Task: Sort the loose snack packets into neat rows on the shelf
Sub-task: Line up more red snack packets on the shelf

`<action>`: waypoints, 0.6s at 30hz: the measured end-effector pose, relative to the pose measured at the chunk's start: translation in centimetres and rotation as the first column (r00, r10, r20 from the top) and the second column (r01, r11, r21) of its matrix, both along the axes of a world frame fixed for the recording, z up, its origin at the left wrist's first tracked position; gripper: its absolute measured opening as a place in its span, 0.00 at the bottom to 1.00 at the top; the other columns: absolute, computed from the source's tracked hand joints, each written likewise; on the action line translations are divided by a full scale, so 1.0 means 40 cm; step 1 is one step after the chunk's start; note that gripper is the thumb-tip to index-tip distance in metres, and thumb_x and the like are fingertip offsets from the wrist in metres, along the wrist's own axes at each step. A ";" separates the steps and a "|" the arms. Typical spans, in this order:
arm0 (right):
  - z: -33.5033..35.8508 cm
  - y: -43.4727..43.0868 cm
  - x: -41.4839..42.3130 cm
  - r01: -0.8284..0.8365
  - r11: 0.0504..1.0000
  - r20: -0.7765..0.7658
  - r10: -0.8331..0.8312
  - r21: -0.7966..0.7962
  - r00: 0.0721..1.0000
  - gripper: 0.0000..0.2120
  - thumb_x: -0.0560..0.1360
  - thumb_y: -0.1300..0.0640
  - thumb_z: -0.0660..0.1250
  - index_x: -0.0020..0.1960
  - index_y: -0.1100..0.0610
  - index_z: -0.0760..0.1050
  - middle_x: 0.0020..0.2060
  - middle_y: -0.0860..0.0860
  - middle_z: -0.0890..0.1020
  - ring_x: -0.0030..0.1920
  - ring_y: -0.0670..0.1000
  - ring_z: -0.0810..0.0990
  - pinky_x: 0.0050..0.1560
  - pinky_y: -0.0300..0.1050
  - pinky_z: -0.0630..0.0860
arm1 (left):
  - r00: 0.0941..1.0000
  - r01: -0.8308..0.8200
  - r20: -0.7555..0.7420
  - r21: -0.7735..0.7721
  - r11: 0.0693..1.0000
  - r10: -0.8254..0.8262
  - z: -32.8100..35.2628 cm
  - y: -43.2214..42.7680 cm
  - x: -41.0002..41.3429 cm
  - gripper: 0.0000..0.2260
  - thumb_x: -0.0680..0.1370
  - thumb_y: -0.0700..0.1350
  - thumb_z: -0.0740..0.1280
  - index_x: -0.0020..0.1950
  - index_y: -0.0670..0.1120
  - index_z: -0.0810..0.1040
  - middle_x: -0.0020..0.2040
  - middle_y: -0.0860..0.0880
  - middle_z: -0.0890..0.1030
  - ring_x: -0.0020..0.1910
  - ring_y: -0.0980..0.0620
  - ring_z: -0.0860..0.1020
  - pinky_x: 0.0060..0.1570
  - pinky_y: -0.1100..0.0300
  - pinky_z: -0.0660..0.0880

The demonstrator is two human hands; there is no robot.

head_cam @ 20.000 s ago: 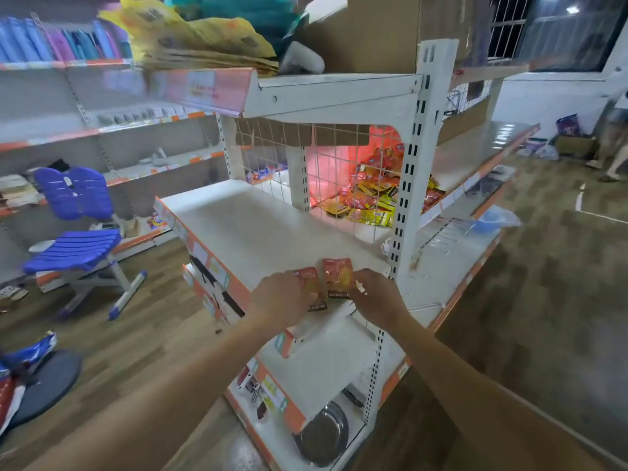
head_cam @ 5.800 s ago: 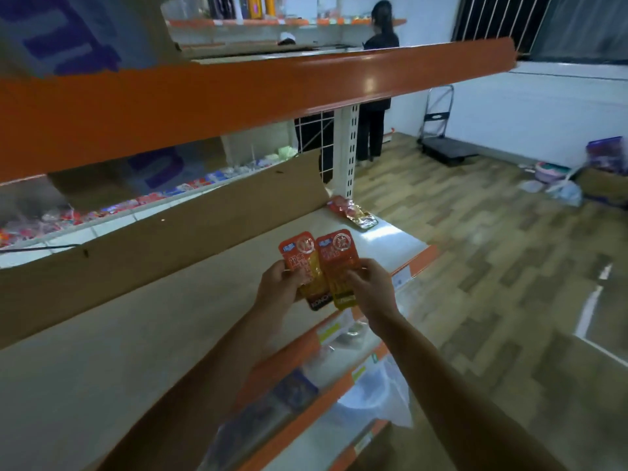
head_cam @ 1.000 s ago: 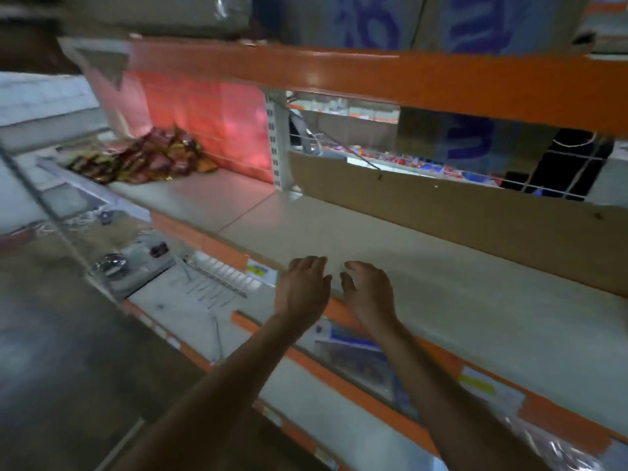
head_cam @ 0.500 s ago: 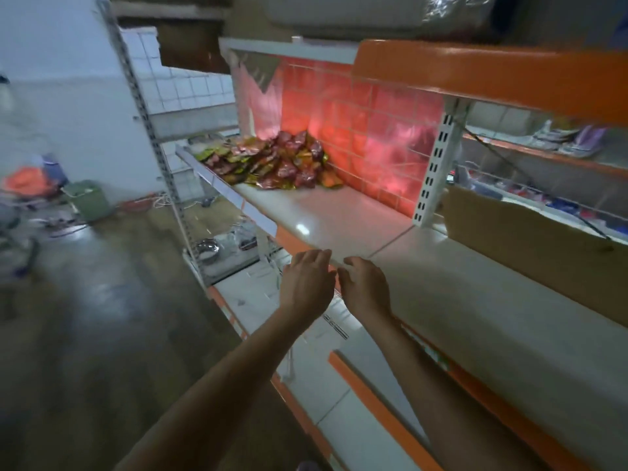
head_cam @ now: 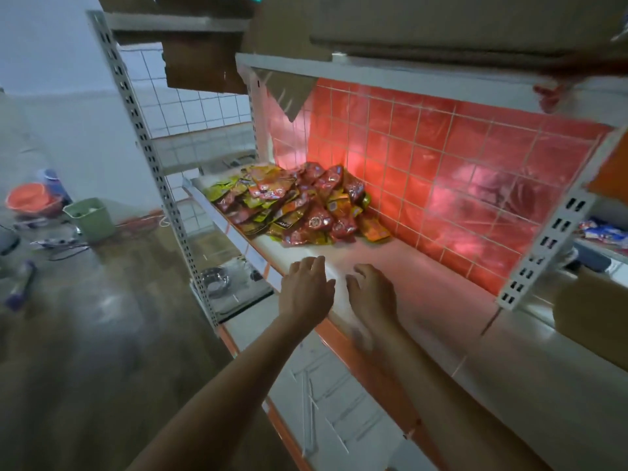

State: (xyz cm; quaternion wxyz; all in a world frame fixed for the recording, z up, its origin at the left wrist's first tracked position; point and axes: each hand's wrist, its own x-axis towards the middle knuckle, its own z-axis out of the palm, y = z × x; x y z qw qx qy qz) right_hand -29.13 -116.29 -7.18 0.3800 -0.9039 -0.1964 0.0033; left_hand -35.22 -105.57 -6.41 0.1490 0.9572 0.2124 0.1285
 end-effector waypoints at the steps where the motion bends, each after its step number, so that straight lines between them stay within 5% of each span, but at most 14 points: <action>1: -0.004 0.024 0.028 0.013 1.000 -0.001 -0.013 -0.017 1.000 0.17 0.80 0.55 0.61 0.66 0.59 0.72 0.63 0.54 0.77 0.63 0.55 0.74 0.60 0.43 0.67 | 1.000 0.015 0.006 -0.001 1.000 -0.015 -0.001 0.027 0.033 0.24 0.80 0.52 0.62 0.73 0.44 0.63 0.70 0.44 0.69 0.68 0.43 0.67 0.64 0.49 0.68; 10: -0.016 0.243 0.264 0.250 0.954 0.005 -0.255 0.163 0.967 0.14 0.74 0.59 0.67 0.59 0.62 0.75 0.54 0.59 0.80 0.56 0.60 0.77 0.53 0.48 0.70 | 0.966 0.241 0.065 0.136 0.961 -0.251 0.014 0.271 0.322 0.12 0.78 0.40 0.59 0.61 0.45 0.73 0.57 0.46 0.76 0.58 0.44 0.73 0.53 0.53 0.73; 14: -0.025 0.306 0.360 0.328 0.930 0.002 -0.333 0.165 0.943 0.14 0.74 0.59 0.67 0.58 0.63 0.76 0.52 0.61 0.80 0.54 0.61 0.77 0.53 0.51 0.70 | 0.928 0.373 -0.074 0.243 0.896 -0.366 0.014 0.322 0.420 0.15 0.78 0.41 0.59 0.65 0.45 0.70 0.55 0.46 0.74 0.54 0.45 0.74 0.52 0.53 0.76; 16: -0.037 0.325 0.391 0.366 0.925 0.000 -0.368 0.099 0.930 0.16 0.75 0.56 0.66 0.60 0.62 0.75 0.54 0.60 0.80 0.57 0.61 0.76 0.56 0.52 0.71 | 0.889 0.457 -0.184 0.322 0.829 -0.419 -0.009 0.349 0.465 0.23 0.78 0.48 0.62 0.71 0.44 0.63 0.61 0.45 0.72 0.55 0.45 0.72 0.52 0.53 0.75; 18: -0.048 0.337 0.414 0.393 0.919 -0.019 -0.393 0.042 0.919 0.18 0.76 0.54 0.64 0.64 0.59 0.72 0.58 0.59 0.79 0.60 0.60 0.75 0.59 0.52 0.71 | 0.856 0.516 -0.235 0.348 0.783 -0.460 -0.030 0.372 0.499 0.36 0.72 0.66 0.59 0.72 0.45 0.63 0.65 0.45 0.71 0.57 0.42 0.72 0.53 0.51 0.74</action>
